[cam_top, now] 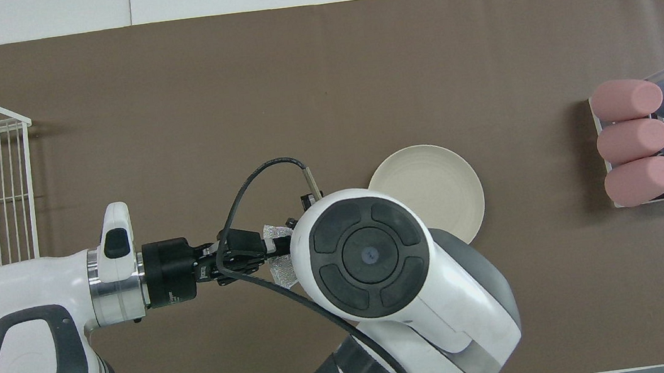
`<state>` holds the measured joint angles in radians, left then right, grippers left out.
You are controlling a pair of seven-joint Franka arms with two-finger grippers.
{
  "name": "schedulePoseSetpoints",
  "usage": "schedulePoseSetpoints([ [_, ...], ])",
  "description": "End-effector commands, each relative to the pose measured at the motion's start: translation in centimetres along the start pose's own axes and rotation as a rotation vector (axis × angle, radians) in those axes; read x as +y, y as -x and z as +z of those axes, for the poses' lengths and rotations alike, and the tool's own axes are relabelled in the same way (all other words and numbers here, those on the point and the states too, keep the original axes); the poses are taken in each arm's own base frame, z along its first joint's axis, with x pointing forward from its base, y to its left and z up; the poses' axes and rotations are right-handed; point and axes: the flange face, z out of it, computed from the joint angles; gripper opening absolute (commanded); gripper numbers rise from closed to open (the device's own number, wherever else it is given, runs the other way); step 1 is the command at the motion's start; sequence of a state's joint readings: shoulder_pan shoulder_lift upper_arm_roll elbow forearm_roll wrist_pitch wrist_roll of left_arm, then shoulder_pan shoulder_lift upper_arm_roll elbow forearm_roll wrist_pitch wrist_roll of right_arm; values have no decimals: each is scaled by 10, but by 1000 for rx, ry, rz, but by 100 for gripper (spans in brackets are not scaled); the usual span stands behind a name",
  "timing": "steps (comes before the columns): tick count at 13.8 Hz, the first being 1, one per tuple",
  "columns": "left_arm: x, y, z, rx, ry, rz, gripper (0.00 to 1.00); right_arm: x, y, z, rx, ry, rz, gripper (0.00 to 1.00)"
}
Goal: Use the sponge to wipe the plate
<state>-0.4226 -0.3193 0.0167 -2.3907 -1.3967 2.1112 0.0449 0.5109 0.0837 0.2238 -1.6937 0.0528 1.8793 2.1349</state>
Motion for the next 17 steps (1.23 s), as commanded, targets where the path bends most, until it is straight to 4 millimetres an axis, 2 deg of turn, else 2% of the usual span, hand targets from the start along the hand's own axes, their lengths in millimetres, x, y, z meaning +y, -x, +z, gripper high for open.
schedulePoseSetpoints([
  [1,2,0,-1,7,12,-17,0,-1,-2,-11,17,-8,6,0],
  [2,2,-1,-2,8,13,-18,0,0,-4,-17,10,-18,-11,29],
  [3,2,-1,-3,9,14,-17,0,2,-7,-16,17,-18,-40,99],
  [5,3,0,-4,11,13,-15,0,3,-16,-20,22,-22,-91,100],
  [7,2,-1,-4,11,10,-16,0,-1,-36,-26,32,-27,-186,100],
  [10,0,-2,-7,20,-10,-24,0,-11,-82,-39,57,-4,-396,100],
  [12,-6,-11,-22,48,-70,-38,0,-16,-113,-44,69,32,-536,100],
  [14,-11,-16,-28,66,-119,-60,0,-21,-160,-44,68,123,-671,100],
  [17,-15,-32,-43,113,-260,-82,0,-36,-255,-49,32,180,-837,100],
])
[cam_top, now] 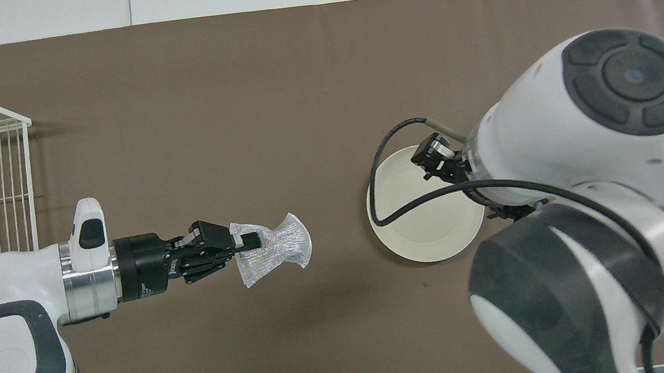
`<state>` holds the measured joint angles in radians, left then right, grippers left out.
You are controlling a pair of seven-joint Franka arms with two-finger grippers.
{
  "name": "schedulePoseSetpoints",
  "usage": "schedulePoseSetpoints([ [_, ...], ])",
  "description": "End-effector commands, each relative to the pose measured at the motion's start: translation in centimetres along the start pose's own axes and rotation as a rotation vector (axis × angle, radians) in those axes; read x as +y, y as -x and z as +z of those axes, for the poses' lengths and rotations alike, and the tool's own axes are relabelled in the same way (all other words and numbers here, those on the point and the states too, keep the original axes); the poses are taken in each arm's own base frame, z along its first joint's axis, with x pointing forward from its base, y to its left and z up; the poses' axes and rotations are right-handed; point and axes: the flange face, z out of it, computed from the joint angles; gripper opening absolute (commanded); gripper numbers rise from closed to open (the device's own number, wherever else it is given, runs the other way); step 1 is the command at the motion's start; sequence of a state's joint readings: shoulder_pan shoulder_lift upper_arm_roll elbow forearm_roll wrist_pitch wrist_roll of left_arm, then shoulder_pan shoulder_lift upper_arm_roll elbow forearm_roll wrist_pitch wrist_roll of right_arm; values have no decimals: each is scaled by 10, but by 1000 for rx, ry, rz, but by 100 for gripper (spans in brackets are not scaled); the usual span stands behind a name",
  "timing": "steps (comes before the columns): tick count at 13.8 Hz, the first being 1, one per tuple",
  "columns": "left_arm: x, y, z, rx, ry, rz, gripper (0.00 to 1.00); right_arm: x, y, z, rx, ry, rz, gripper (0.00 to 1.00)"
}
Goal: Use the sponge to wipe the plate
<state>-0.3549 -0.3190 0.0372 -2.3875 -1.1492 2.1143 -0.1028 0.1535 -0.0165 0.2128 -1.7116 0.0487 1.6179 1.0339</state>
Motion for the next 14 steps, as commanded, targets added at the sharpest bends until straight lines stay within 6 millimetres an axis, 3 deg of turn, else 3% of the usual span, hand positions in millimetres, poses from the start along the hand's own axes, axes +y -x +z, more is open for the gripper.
schedulePoseSetpoints([
  [1,0,-15,-11,51,-129,-13,0,53,-67,0,2,7,-145,100],
  [2,-4,-21,-17,58,-157,-24,0,63,-81,-1,6,-1,-209,100],
  [4,-11,-38,-41,69,-230,-36,0,74,-92,-1,0,1,-333,100],
  [8,-28,-50,-58,116,-435,6,0,90,-108,-4,1,-3,-569,100],
  [10,-37,-54,-65,158,-583,21,0,93,-116,-6,3,-5,-632,100],
  [11,-43,-58,-74,163,-621,16,0,104,-127,-10,8,-11,-651,100],
  [14,-33,-74,-101,166,-876,93,0,119,-138,-11,3,-14,-641,100],
])
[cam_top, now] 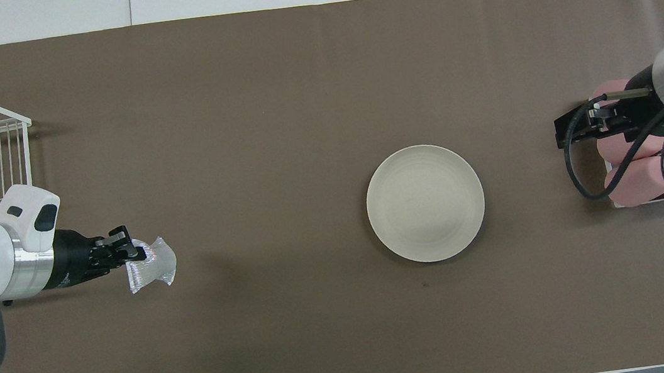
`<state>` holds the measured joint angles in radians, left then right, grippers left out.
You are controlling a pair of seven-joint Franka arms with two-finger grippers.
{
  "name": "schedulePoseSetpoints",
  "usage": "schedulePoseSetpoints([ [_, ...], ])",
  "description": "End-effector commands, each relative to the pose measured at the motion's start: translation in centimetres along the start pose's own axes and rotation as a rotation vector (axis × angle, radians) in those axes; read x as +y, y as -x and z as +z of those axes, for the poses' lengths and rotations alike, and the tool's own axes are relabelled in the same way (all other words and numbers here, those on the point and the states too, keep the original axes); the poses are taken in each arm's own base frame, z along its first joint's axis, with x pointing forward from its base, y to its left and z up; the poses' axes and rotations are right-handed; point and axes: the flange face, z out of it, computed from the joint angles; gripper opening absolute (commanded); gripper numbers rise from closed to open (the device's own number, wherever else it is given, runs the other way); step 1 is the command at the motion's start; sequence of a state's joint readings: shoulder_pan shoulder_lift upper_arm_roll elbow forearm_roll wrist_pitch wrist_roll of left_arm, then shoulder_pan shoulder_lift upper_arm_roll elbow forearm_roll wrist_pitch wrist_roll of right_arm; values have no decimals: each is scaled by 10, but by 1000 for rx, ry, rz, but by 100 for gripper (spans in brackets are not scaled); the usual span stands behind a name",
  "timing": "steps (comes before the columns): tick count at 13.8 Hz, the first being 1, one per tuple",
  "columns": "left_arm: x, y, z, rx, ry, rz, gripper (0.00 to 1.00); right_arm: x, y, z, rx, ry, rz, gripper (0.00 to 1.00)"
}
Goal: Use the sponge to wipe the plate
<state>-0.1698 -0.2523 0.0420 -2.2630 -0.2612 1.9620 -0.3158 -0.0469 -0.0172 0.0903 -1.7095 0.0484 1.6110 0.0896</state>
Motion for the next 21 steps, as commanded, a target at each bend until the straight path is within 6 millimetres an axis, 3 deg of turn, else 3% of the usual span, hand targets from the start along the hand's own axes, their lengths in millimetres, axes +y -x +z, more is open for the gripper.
schedulePoseSetpoints([
  [1,-1,-23,-26,3,-244,67,0,2,6,-6,-5,18,-26,100],
  [4,0,-39,-60,49,-501,116,0,1,11,-11,-8,18,-32,100],
  [6,-1,-38,-70,80,-684,157,0,3,4,-13,21,31,-103,100],
  [8,-10,-46,-83,124,-760,152,0,9,3,-12,23,54,-132,100],
  [11,-27,-59,-87,163,-853,150,0,31,-4,-13,22,56,-94,100],
  [13,-30,-71,-79,184,-930,181,0,41,-2,-16,26,37,-46,100],
  [17,-31,-102,-50,202,-1072,258,0,39,-1,-31,53,28,-54,100],
  [21,-38,-127,-24,221,-1143,326,0,41,0,-34,53,31,-72,100],
])
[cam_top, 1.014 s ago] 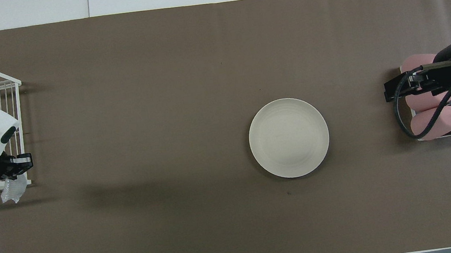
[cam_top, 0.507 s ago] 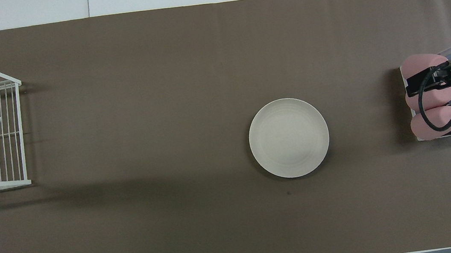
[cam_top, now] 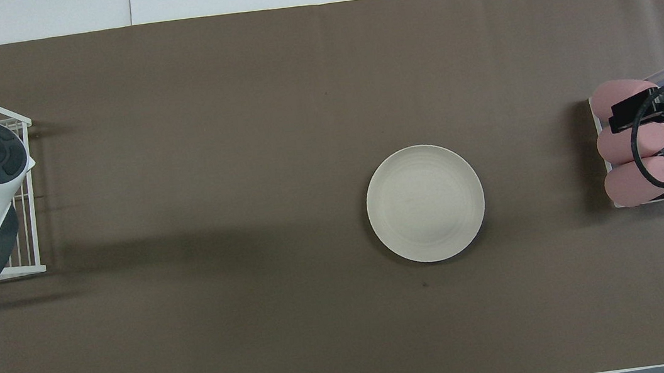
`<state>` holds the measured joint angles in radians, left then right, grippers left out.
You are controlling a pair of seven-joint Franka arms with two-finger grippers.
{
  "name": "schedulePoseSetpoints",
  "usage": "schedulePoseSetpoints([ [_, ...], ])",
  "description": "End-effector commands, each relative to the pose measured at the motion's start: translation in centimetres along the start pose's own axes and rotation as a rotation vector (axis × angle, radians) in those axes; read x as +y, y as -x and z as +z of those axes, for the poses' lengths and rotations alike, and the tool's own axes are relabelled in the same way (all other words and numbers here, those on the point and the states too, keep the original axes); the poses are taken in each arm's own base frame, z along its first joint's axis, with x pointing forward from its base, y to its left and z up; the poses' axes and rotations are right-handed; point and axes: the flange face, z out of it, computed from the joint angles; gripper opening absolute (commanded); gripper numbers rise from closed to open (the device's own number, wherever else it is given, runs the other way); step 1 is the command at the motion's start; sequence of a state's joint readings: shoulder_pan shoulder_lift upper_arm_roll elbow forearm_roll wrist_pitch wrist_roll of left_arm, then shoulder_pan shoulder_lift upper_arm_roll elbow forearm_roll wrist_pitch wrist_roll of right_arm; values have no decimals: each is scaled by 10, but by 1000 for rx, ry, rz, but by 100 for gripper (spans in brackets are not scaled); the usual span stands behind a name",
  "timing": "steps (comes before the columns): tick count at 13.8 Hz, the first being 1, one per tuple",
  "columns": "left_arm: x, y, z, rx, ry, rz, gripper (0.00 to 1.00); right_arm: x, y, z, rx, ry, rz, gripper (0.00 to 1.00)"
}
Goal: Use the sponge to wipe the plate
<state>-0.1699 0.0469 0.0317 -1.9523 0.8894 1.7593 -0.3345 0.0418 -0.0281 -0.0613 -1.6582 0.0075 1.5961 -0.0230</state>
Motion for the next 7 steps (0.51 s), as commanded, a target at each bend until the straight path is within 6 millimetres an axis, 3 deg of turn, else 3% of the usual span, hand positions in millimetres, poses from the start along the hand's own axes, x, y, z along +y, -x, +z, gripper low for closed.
schedulePoseSetpoints([
  [1,5,-19,16,23,-54,20,0,5,-1,-4,7,-6,-10,100],
  [4,18,-28,28,40,-62,-34,0,7,-2,-5,16,0,-10,100],
  [7,19,-27,32,35,-60,-50,0,7,-2,-4,14,3,-7,100],
])
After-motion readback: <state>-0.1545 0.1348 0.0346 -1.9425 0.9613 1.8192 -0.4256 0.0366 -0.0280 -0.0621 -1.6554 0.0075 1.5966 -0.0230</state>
